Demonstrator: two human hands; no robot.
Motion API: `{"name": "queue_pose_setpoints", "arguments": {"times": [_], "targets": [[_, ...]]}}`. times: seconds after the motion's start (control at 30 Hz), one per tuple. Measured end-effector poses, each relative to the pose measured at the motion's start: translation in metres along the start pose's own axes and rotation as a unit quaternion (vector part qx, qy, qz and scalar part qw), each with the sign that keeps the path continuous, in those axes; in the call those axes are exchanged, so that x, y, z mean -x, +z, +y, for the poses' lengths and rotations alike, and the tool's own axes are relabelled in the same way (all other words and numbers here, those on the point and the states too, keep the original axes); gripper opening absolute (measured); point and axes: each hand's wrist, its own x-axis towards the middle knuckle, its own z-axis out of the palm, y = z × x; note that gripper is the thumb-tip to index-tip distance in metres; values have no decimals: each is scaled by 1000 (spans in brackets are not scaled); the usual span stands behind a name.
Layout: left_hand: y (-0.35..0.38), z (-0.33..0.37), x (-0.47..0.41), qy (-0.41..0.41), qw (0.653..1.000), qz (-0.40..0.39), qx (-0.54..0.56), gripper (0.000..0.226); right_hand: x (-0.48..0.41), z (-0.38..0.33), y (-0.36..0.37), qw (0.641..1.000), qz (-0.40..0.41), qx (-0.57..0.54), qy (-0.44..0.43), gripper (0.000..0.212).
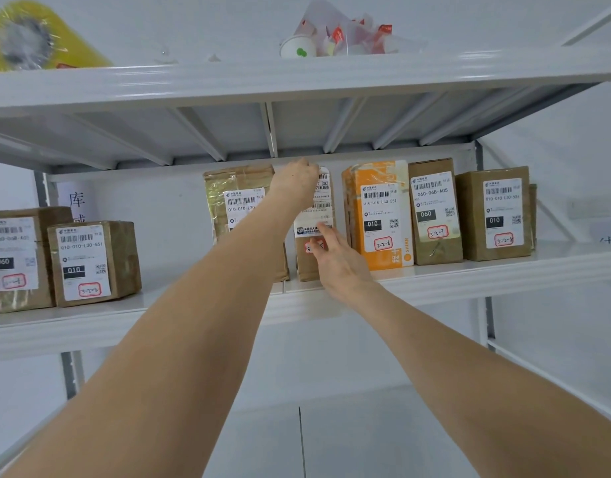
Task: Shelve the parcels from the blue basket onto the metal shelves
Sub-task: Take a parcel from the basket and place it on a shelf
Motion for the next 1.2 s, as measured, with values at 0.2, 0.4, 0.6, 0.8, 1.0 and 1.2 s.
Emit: {"name": "queue_pose_setpoints", "arguments": {"times": [0.2, 0.4, 0.6, 0.8, 1.0, 1.2], "targets": [[6, -3, -3, 9, 1000, -8, -1, 54, -8, 1, 8, 999, 26, -29, 1, 51], [6, -4, 1, 8, 1000, -6, -20, 49, -5, 3, 3, 999, -2, 24, -24, 53], [0, -3, 7, 22, 999, -3, -40, 58, 2, 4, -5, 995, -7, 89, -48, 60], [-7, -5, 13, 27, 999, 1, -18, 57, 3, 7, -9, 990, 18, 135, -34, 58], [-13, 31, 28, 72, 994, 77, 31, 49, 20, 25, -31, 982, 71, 170, 48, 44], [3, 114, 46, 134, 984, 58, 98, 53, 66, 76, -55, 961, 107, 202, 157, 39]]}}
